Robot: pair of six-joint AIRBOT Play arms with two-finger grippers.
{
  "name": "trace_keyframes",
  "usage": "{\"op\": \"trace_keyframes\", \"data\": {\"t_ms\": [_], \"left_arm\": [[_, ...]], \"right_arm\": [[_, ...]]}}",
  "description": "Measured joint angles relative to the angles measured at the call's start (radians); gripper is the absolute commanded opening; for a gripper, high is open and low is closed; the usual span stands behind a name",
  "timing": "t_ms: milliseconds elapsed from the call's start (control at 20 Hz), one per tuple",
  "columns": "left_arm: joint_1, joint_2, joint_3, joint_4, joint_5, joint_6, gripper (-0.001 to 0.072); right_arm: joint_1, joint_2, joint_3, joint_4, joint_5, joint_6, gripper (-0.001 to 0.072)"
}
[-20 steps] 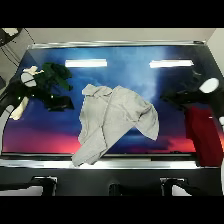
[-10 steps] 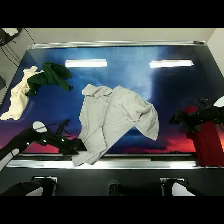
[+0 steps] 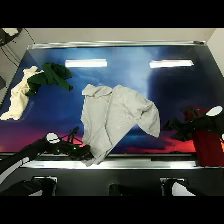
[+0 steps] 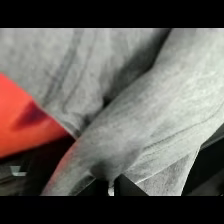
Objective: Fold the shirts.
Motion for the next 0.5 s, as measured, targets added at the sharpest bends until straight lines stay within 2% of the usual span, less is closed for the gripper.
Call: {"op": "trace_keyframes", "data": {"t_ms": [350,500], "left_arm": [[-0.011,0.000,0.016,0.001,0.038,0.044,0.0025],[-0.010,0.011,0.042,0.017,0.048,0.055,0.0025]], "right_arm": [[0.009,0.000,-0.101,0.075,-0.066,-0.050,0.0686],[0.080,0.000,-0.118,0.094,-0.132,-0.060,0.0684]]}}
